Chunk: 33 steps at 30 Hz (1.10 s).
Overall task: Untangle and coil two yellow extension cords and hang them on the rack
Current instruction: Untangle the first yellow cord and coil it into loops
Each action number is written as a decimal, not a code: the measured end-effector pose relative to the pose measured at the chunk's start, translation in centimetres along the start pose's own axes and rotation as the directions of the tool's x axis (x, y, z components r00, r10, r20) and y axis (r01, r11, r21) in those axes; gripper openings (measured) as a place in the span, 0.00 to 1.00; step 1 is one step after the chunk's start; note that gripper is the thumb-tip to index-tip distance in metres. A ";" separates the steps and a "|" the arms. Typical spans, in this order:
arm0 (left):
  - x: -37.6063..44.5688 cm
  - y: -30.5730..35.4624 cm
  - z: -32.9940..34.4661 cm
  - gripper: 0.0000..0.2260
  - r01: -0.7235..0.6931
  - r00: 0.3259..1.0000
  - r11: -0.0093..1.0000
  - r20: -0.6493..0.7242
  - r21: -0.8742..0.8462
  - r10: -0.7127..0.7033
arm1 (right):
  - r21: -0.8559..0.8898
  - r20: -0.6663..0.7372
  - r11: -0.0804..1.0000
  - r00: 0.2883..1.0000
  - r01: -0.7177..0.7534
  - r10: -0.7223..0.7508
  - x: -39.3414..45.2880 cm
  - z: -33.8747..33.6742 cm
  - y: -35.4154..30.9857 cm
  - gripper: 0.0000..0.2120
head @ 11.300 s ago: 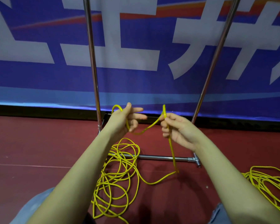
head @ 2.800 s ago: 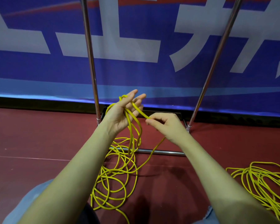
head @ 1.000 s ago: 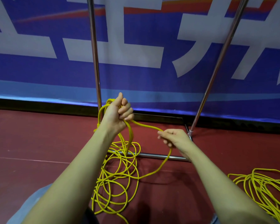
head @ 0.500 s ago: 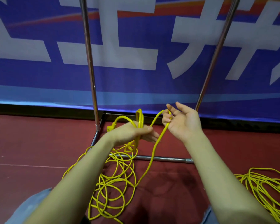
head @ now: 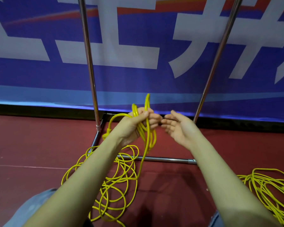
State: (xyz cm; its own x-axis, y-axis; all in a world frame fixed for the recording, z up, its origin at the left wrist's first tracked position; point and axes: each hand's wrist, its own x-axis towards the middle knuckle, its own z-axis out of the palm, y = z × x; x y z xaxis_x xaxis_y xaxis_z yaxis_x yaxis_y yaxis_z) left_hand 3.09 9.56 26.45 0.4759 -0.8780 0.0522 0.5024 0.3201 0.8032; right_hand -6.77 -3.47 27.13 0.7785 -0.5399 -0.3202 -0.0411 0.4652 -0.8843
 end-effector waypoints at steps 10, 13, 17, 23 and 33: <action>1.3 1.4 -0.7 0.08 -0.272 0.919 0.946 -0.339 -0.178 0.201 | -0.347 0.371 0.936 0.908 -0.057 0.193 -0.9 1.9 2.7 0.18; 1.4 1.6 -1.5 0.09 -0.270 0.915 0.953 -0.346 -0.138 0.209 | -0.291 0.454 0.956 0.874 -0.039 0.173 -1.3 2.4 2.8 0.11; 1.0 1.8 -2.2 0.13 -0.085 0.944 0.994 -0.324 -0.062 0.061 | -0.080 0.470 0.996 0.883 0.027 0.014 -2.2 2.9 1.4 0.04; -0.6 1.5 -1.7 0.13 0.216 0.976 0.920 -0.084 0.328 -0.199 | 0.367 0.170 0.928 0.977 0.055 -0.126 -1.5 1.1 -2.0 0.10; -1.5 -2.3 -0.4 0.11 0.268 0.879 0.857 0.252 0.441 -0.405 | 0.608 0.042 0.791 0.993 0.065 -0.113 -0.5 1.0 -2.1 0.10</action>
State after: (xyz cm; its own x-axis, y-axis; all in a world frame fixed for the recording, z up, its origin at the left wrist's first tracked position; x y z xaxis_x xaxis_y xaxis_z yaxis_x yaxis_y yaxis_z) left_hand 1.51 10.26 24.28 0.0330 -0.9910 -0.1298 0.2400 -0.1182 0.9636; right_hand -6.48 -3.49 29.50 0.8035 -0.5595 -0.2034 0.3988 0.7596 -0.5138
